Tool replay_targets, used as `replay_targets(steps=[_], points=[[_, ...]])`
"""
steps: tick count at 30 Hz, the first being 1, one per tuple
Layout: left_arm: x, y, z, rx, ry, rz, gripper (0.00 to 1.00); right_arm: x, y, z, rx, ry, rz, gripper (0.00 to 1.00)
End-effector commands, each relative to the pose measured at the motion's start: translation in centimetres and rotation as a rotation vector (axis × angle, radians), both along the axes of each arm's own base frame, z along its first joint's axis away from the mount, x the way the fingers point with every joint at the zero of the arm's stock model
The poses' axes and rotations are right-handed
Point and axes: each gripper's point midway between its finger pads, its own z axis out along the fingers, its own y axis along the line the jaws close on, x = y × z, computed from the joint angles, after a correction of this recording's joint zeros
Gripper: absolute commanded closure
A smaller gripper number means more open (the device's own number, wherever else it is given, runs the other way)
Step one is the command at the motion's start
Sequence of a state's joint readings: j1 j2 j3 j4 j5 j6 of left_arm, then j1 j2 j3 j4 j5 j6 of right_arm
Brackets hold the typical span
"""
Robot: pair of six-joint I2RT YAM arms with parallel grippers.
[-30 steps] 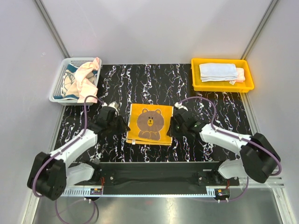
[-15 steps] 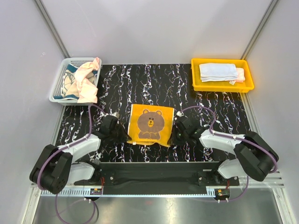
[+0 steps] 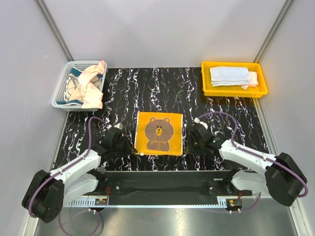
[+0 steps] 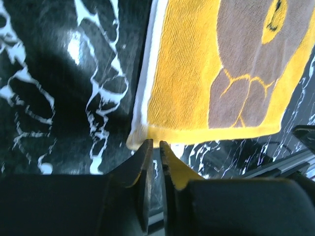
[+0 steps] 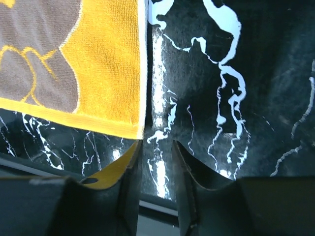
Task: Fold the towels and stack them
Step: Fold the towel
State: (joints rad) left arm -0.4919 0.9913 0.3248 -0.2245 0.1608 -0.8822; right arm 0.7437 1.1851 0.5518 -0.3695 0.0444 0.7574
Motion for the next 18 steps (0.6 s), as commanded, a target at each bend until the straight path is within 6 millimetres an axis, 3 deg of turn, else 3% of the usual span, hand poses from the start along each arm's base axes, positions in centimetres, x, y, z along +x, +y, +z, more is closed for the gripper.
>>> replay_targets(steps=[1, 2, 4, 5, 7, 9, 10, 11, 12, 13, 14, 15, 16, 17, 18], points=[[0.2, 0.2, 1.5, 0.032, -0.008, -0.01, 0.83, 1.1, 0.0, 2.7, -0.007, -0.062, -0.021, 0.62], [1.5, -0.6, 3.8, 0.009, -0.058, -0.02, 0.81, 1.8, 0.0, 3.3, -0.012, -0.093, -0.02, 0.61], [2.7, -0.9, 5.4, 0.026, -0.09, -0.042, 0.76, 4.1, 0.5, 5.7, -0.006, -0.157, -0.032, 0.59], [4.8, -1.4, 8.4, 0.026, -0.167, -0.033, 0.75, 5.7, 1.2, 6.9, -0.006, -0.187, -0.015, 0.6], [7.1, -1.6, 10.2, 0.057, -0.214, -0.035, 0.73, 9.1, 0.9, 7.9, 0.021, -0.216, -0.051, 0.61], [10.7, -2.0, 11.7, 0.102, -0.246, -0.014, 0.73, 12.0, 1.5, 8.0, 0.006, -0.229, -0.029, 0.62], [11.9, -2.0, 11.9, 0.133, -0.262, -0.029, 0.74, 13.4, 1.1, 6.6, -0.038, -0.211, -0.024, 0.62], [14.0, -2.4, 11.4, 0.172, -0.24, -0.03, 0.76, 15.1, 1.4, 7.5, -0.032, -0.236, -0.034, 0.62], [15.1, -1.8, 10.9, 0.224, -0.237, -0.023, 0.78, 16.0, 1.5, 7.3, -0.033, -0.234, -0.034, 0.63], [16.2, -1.0, 10.0, 0.281, -0.228, 0.0, 0.78, 17.1, 1.3, 5.8, -0.055, -0.209, -0.035, 0.64], [17.3, -1.2, 8.6, 0.296, -0.204, -0.01, 0.78, 18.4, 1.5, 6.4, -0.058, -0.229, -0.045, 0.64], [18.7, -1.1, 8.6, 0.301, -0.203, -0.007, 0.78, 19.0, 1.6, 6.0, -0.071, -0.222, -0.045, 0.64], [19.5, -1.1, 8.4, 0.319, -0.2, -0.022, 0.78, 19.3, 1.3, 4.7, -0.099, -0.193, -0.049, 0.65], [19.8, -1.1, 7.8, 0.338, -0.182, -0.041, 0.78, 20.1, 1.4, 4.9, -0.104, -0.199, -0.058, 0.64], [20.1, -0.9, 5.6, 0.38, -0.131, -0.072, 0.78, 20.5, 1.3, 4.7, -0.112, -0.198, -0.064, 0.64]])
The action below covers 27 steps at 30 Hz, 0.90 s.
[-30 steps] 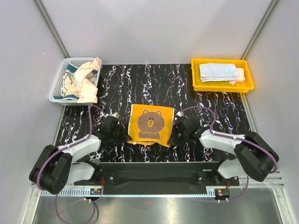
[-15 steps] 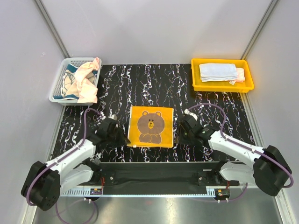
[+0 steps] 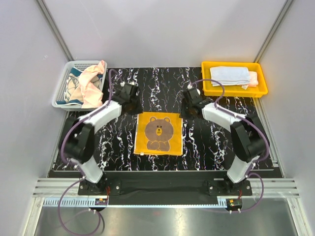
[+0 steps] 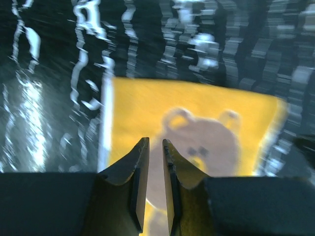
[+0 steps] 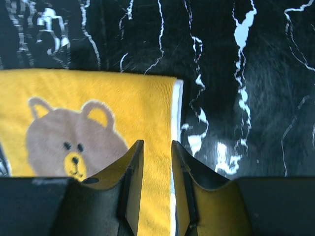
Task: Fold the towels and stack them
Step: Fold the towel
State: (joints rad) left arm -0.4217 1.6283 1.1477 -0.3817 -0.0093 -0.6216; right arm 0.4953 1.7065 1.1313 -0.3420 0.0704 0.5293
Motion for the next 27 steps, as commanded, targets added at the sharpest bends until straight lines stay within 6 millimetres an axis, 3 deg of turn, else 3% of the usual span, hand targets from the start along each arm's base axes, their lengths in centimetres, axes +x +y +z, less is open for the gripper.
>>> replay_targets(steps=[1, 3, 6, 8, 13, 22, 27], points=[[2.2, 1.7, -1.7, 0.158, 0.027, -0.028, 0.78, 2.2, -0.2, 0.0, -0.05, -0.026, 0.01, 0.64], [2.4, 2.1, -3.4, 0.204, 0.067, -0.042, 0.77, 3.0, -0.2, -0.2, -0.067, -0.024, 0.008, 0.64], [3.0, 2.7, -4.3, 0.254, 0.089, -0.049, 0.76, 3.7, 0.0, -1.3, -0.088, -0.008, 0.011, 0.63], [3.2, 3.1, -6.2, 0.285, 0.128, -0.056, 0.74, 4.0, -0.3, -2.8, -0.126, 0.02, 0.005, 0.63], [3.9, 3.8, -7.4, 0.32, 0.152, -0.039, 0.73, 5.0, -1.2, -3.8, -0.175, 0.024, -0.025, 0.62], [4.7, 5.1, -8.2, 0.354, 0.165, 0.007, 0.69, 6.0, -1.1, -4.8, -0.198, 0.034, -0.021, 0.61], [5.3, 4.6, -7.1, 0.301, 0.117, 0.007, 0.67, 6.6, -0.6, -3.9, -0.171, -0.004, -0.02, 0.62]])
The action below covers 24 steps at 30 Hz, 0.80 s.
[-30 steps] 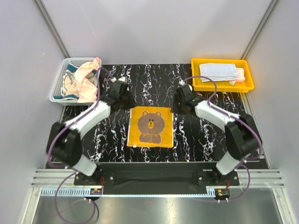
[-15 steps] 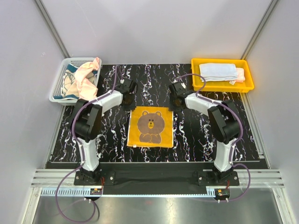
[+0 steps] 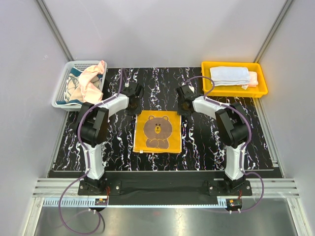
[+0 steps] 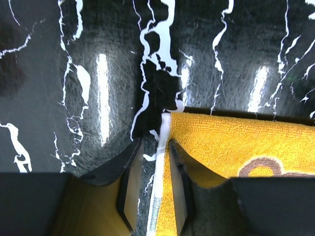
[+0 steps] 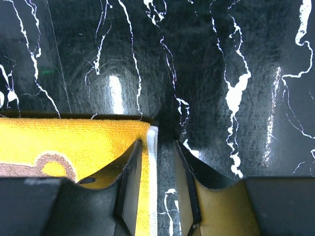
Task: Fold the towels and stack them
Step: Fold the towel
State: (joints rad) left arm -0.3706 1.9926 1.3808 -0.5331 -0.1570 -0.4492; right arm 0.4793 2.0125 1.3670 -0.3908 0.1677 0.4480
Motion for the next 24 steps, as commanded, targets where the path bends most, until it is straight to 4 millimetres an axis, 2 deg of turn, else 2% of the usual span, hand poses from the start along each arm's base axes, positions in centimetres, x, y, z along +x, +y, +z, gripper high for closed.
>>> replay_targets(steps=[1, 7, 10, 16, 17, 19, 21, 24], points=[[1.8, 0.2, 1.4, -0.023, -0.076, 0.011, 0.67, 1.9, -0.1, 1.8, 0.005, -0.067, -0.01, 0.62], [2.8, -1.1, 2.7, -0.161, -0.151, 0.007, 0.66, 2.6, 0.6, 2.5, 0.045, -0.093, 0.005, 0.63], [3.3, -1.2, 3.7, -0.209, -0.191, 0.013, 0.66, 2.7, 0.7, 3.3, 0.065, -0.122, 0.005, 0.62], [3.5, -1.0, 4.2, -0.284, -0.218, 0.033, 0.63, 2.8, 1.1, 4.8, 0.106, -0.157, 0.007, 0.62], [3.4, -0.8, 3.4, -0.274, -0.196, 0.037, 0.63, 2.9, 1.0, 5.0, 0.107, -0.164, 0.004, 0.62], [3.7, -1.0, 3.1, -0.269, -0.179, 0.03, 0.63, 3.1, 1.2, 5.1, 0.105, -0.161, 0.008, 0.61], [3.7, -1.1, 2.5, -0.279, -0.161, 0.032, 0.63, 3.1, 0.9, 4.5, 0.091, -0.137, 0.005, 0.62], [3.6, -1.3, 2.4, -0.296, -0.165, 0.025, 0.63, 3.0, 0.8, 4.2, 0.082, -0.131, 0.0, 0.62]])
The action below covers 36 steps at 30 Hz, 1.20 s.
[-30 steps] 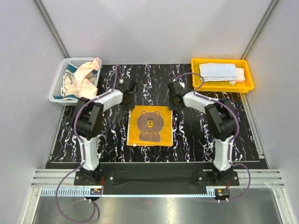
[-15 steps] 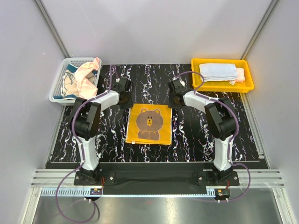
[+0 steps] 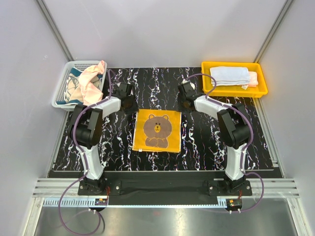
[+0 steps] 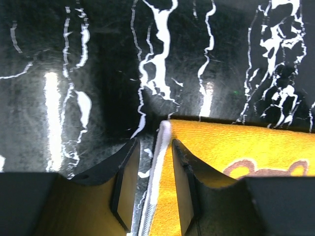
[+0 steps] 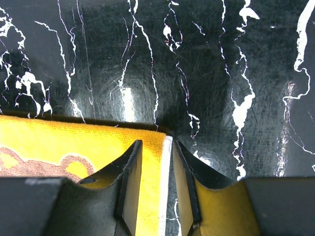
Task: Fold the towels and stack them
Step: Fold the towel
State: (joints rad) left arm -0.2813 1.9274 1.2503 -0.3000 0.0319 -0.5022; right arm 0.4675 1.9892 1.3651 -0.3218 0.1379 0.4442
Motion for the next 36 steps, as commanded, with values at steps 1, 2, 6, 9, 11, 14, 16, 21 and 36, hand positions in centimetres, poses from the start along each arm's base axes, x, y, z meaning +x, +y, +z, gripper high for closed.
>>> replay_targets(steps=[1, 2, 6, 9, 11, 14, 16, 21, 36], points=[[1.8, -1.1, 1.5, -0.061, -0.073, -0.012, 0.62, 1.4, 0.0, 2.4, 0.019, -0.059, -0.007, 0.62], [1.8, -1.2, 1.6, -0.066, -0.075, -0.014, 0.62, 1.3, 0.1, 2.2, 0.021, -0.057, -0.005, 0.62], [2.0, -1.4, 1.6, -0.067, -0.062, -0.022, 0.62, 1.1, 0.2, 1.3, 0.017, -0.033, 0.0, 0.62], [2.0, -1.2, 1.2, -0.056, -0.049, -0.013, 0.62, 0.9, 0.0, 0.7, 0.006, -0.014, -0.001, 0.62], [1.7, -1.0, 0.8, -0.046, -0.031, -0.013, 0.62, 0.8, 0.0, 0.5, 0.005, -0.011, -0.001, 0.62], [1.6, -0.9, 0.3, -0.036, -0.021, -0.008, 0.62, 0.7, 0.1, 0.2, 0.011, 0.0, 0.003, 0.62], [1.7, -1.0, 0.1, -0.041, -0.013, -0.01, 0.63, 0.7, 0.2, -0.1, 0.009, 0.008, 0.006, 0.63], [1.9, -1.2, -0.6, -0.041, -0.002, -0.009, 0.66, 1.0, 0.2, -0.6, -0.006, 0.018, 0.003, 0.66], [5.8, -3.1, 2.7, -0.143, -0.127, -0.009, 1.0, 5.3, -0.4, 2.7, -0.004, -0.076, 0.007, 0.88]])
